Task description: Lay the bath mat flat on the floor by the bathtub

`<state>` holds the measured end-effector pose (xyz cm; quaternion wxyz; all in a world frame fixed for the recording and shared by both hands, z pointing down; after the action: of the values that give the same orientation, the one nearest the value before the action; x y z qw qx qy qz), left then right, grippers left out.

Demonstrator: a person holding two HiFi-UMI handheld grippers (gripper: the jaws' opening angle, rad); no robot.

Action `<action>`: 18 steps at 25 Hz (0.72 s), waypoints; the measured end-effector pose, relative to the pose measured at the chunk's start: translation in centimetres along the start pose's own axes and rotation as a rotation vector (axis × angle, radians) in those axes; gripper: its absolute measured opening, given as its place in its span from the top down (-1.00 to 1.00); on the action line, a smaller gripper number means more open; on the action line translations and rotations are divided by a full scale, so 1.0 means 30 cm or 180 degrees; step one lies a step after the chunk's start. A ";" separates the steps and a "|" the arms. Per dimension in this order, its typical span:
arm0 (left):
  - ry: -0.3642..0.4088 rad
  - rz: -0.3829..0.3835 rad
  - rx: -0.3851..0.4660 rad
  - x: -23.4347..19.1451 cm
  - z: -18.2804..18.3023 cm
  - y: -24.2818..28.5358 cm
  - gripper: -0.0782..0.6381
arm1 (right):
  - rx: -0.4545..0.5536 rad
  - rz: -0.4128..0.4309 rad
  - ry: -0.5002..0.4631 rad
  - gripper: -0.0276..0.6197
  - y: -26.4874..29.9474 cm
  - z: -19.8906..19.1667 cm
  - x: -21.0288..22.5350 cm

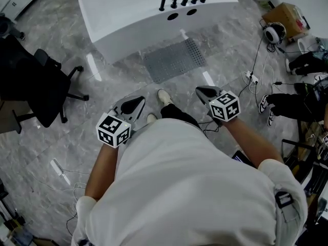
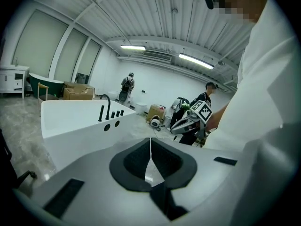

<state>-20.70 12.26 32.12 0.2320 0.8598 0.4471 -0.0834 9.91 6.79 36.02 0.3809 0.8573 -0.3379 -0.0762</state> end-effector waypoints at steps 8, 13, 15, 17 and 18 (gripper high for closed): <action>0.0041 -0.0044 -0.0014 0.043 -0.009 -0.029 0.72 | 0.0095 -0.0002 -0.0031 0.89 -0.038 -0.002 -0.054; 0.0026 -0.0069 -0.0020 0.059 -0.023 -0.032 0.72 | 0.0132 0.0011 -0.0067 0.89 -0.050 -0.007 -0.081; 0.0018 -0.0090 -0.0033 0.066 -0.032 -0.029 0.72 | 0.0139 -0.0003 -0.0065 0.89 -0.058 -0.014 -0.085; 0.0014 -0.0113 -0.0052 0.074 -0.041 -0.024 0.72 | 0.0146 -0.0015 -0.0047 0.89 -0.068 -0.022 -0.086; 0.0012 -0.0123 -0.0058 0.077 -0.044 -0.021 0.72 | 0.0155 -0.0025 -0.0038 0.89 -0.074 -0.026 -0.086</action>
<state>-19.92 14.89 32.28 0.2373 0.8490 0.4649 -0.0823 9.41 9.98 34.68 0.3576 0.8671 -0.3386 -0.0745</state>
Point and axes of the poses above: the fingertips, and each gripper's own axes: y forward along the fingers, x to its right, z out of its top, the point moved 7 cm from there along -y, backward along the fingers, and after that the axes turned 6 degrees about -z, right-handed, at the moved point
